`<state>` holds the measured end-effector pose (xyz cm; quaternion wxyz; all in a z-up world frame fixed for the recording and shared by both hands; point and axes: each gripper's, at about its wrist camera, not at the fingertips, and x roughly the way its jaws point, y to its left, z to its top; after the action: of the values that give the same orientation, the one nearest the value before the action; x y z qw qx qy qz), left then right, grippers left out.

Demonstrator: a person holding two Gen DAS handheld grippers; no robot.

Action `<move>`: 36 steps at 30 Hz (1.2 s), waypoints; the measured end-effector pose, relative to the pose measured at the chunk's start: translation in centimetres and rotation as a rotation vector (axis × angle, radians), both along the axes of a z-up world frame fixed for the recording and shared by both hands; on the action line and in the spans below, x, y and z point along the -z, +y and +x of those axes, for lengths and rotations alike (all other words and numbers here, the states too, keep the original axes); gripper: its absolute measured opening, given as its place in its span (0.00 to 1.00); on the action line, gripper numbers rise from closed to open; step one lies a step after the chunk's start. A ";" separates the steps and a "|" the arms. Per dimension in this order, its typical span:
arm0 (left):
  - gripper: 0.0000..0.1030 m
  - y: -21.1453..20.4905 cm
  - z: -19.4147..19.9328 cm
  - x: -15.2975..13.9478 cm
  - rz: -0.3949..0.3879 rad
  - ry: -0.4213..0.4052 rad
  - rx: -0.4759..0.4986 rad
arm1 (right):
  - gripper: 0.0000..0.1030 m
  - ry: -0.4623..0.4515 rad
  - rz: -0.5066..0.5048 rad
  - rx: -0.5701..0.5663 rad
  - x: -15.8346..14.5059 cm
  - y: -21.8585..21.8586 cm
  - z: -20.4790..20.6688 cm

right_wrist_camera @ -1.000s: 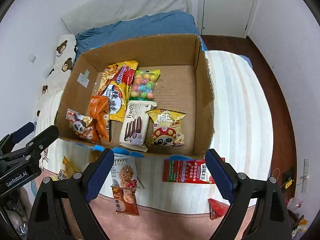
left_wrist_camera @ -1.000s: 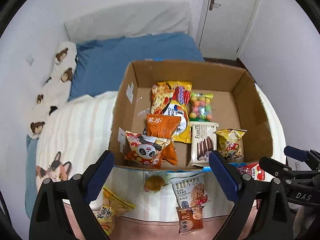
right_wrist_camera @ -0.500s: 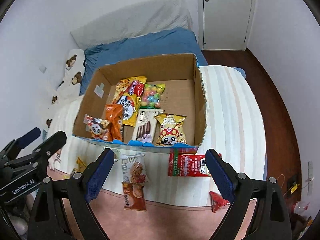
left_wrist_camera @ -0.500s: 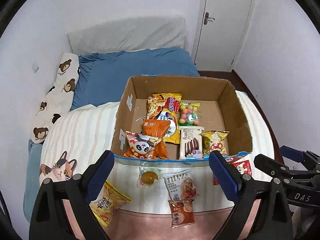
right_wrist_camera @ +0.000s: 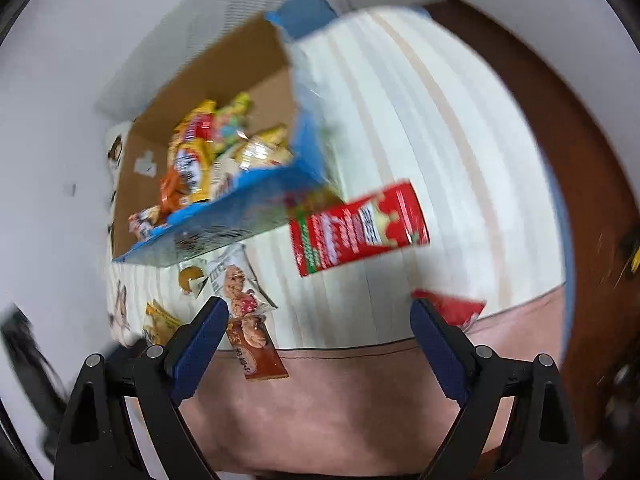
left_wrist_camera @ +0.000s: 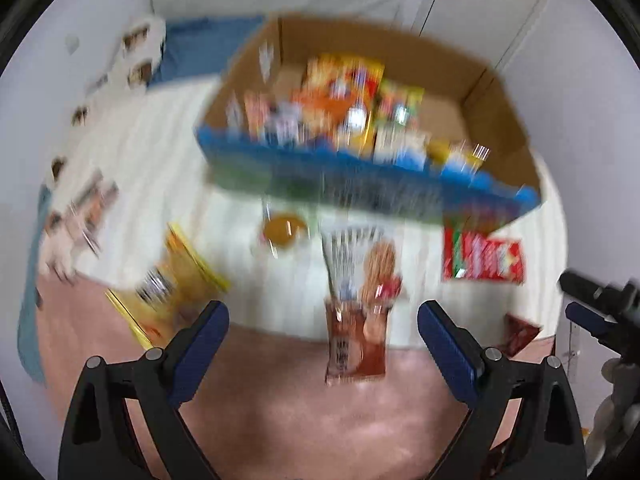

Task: Organize snacks
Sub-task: 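Lift both tools out of the box toward the remaining snacks on the bed, then grasp the brown shrimp cracker bag with the left tool while the right tool grasps the red spicy strip pack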

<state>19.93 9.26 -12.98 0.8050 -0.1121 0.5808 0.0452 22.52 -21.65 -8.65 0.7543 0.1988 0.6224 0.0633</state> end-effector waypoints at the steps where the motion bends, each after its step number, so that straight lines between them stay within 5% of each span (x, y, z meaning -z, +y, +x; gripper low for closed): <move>1: 0.94 -0.3 0.0 1.2 -0.006 0.024 -0.003 | 0.92 0.020 0.031 0.035 1.3 -0.5 0.1; 7: 0.94 -1.9 0.8 8.4 -0.037 0.195 -0.017 | 0.85 0.104 0.152 0.236 8.2 -1.1 1.9; 13: 0.94 -1.8 1.2 11.2 -0.034 0.265 -0.046 | 0.69 0.080 0.221 0.390 12.0 -1.1 3.2; 15: 0.94 -1.8 1.2 11.4 -0.040 0.269 -0.051 | 0.58 0.049 0.218 0.417 12.3 -1.1 3.3; 17: 0.94 -1.9 1.1 11.5 -0.038 0.273 -0.049 | 0.36 0.044 0.192 0.422 12.7 -1.1 3.3; 22: 0.94 -2.8 1.9 11.5 -0.035 0.280 -0.028 | 0.14 0.049 0.181 0.305 12.9 -1.5 2.4; 27: 0.94 -4.0 2.0 11.9 -0.050 0.288 -0.021 | 0.18 0.077 0.224 0.271 12.7 -2.3 1.4; 29: 0.94 -4.8 1.9 12.2 -0.041 0.294 -0.011 | 0.50 0.079 0.229 0.295 12.9 -1.7 2.0; 31: 0.94 -5.2 1.9 12.4 -0.025 0.297 0.000 | 0.63 0.079 0.255 0.331 13.5 -0.8 2.8; 35: 0.94 -5.7 1.9 12.6 -0.007 0.297 -0.001 | 0.65 0.084 0.221 0.437 14.8 0.6 4.0; 36: 0.94 -5.9 1.9 12.6 -0.001 0.298 -0.001 | 0.57 0.089 0.208 0.465 15.0 0.7 4.0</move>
<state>21.82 3.40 -25.60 0.7100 -0.1049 0.6937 0.0613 26.54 -21.00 -23.65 0.6961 0.4157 0.5826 -0.0572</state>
